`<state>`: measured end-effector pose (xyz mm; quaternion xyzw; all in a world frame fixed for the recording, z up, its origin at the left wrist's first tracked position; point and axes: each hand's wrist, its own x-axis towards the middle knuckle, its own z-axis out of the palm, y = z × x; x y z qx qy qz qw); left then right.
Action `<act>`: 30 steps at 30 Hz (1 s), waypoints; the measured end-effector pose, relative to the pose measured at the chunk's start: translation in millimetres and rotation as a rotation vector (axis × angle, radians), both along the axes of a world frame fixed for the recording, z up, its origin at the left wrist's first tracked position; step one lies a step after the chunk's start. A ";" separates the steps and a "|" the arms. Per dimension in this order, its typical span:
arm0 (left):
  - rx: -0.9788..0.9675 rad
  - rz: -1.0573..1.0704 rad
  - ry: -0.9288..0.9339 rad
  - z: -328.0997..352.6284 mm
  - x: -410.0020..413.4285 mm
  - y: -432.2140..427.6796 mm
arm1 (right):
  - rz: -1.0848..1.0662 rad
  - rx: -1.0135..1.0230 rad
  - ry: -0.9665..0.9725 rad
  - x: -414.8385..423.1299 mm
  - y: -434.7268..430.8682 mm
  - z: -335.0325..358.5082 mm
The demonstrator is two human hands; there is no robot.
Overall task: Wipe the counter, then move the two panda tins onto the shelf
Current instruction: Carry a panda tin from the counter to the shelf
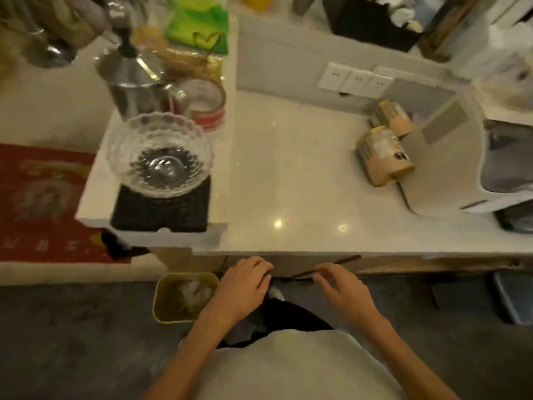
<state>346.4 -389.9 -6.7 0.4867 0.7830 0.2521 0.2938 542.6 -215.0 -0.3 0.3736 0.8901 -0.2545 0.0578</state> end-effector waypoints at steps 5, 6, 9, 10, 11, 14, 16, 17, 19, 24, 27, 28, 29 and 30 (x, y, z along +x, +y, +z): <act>-0.033 -0.054 -0.011 10.2 7.8 110.6 | -0.286 -0.050 0.153 37.7 92.3 0.6; -0.039 -0.059 -0.016 11.1 8.6 135.8 | -0.335 -0.064 0.181 42.4 116.9 1.1; -0.046 -0.057 -0.048 13.3 8.5 213.2 | -0.419 -0.074 0.268 46.1 196.7 5.6; -0.047 -0.045 -0.068 14.2 8.0 239.6 | -0.434 -0.048 0.298 44.5 223.7 8.0; -0.042 -0.026 -0.083 15.4 6.9 266.7 | -0.444 -0.016 0.324 41.5 250.8 11.3; -0.005 0.087 -0.156 20.6 4.6 345.9 | -0.456 0.029 0.359 25.6 326.1 24.3; 0.002 0.193 -0.277 21.7 4.6 391.4 | -0.431 0.021 0.399 8.5 366.4 29.5; -0.006 0.246 -0.341 20.5 4.1 413.4 | -0.425 -0.006 0.422 -2.4 384.6 30.5; -0.037 0.339 -0.459 15.4 3.2 451.7 | -0.443 -0.096 0.445 -24.6 414.8 26.9; -0.104 0.431 -0.792 -9.0 0.1 503.7 | -0.510 -0.222 0.318 -66.4 448.7 -6.3; -0.119 0.400 -0.955 -22.6 0.4 517.0 | -0.496 -0.250 0.264 -74.4 456.4 -20.5; -0.110 0.394 -1.002 -24.6 0.9 519.4 | -0.503 -0.325 0.275 -75.9 459.2 -22.1; -0.097 0.395 -1.029 -25.6 1.5 521.2 | -0.519 -0.426 0.298 -77.8 461.7 -22.7; -0.087 0.400 -1.033 -25.8 1.8 521.7 | -0.527 -0.510 0.323 -79.1 463.1 -22.5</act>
